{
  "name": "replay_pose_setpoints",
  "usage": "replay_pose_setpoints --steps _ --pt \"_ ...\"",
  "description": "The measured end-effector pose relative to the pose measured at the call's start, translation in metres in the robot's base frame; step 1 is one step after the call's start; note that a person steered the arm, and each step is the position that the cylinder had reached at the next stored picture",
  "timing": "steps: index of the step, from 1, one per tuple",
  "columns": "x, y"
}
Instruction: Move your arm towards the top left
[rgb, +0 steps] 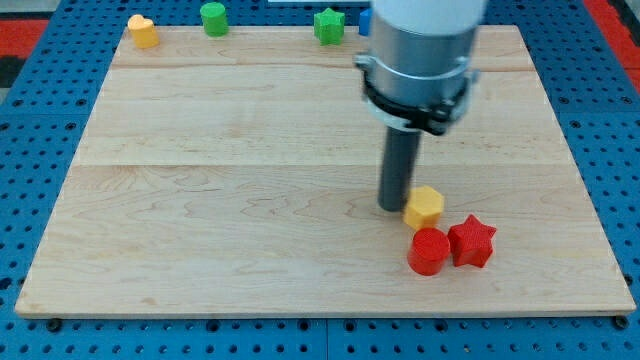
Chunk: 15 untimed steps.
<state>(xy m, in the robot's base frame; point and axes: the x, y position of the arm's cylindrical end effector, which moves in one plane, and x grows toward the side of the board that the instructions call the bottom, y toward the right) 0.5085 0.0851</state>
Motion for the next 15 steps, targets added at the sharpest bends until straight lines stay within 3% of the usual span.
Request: replay_pose_setpoints --steps 5,15 --pt "-0.169 -0.158" --pt "-0.178 -0.172"
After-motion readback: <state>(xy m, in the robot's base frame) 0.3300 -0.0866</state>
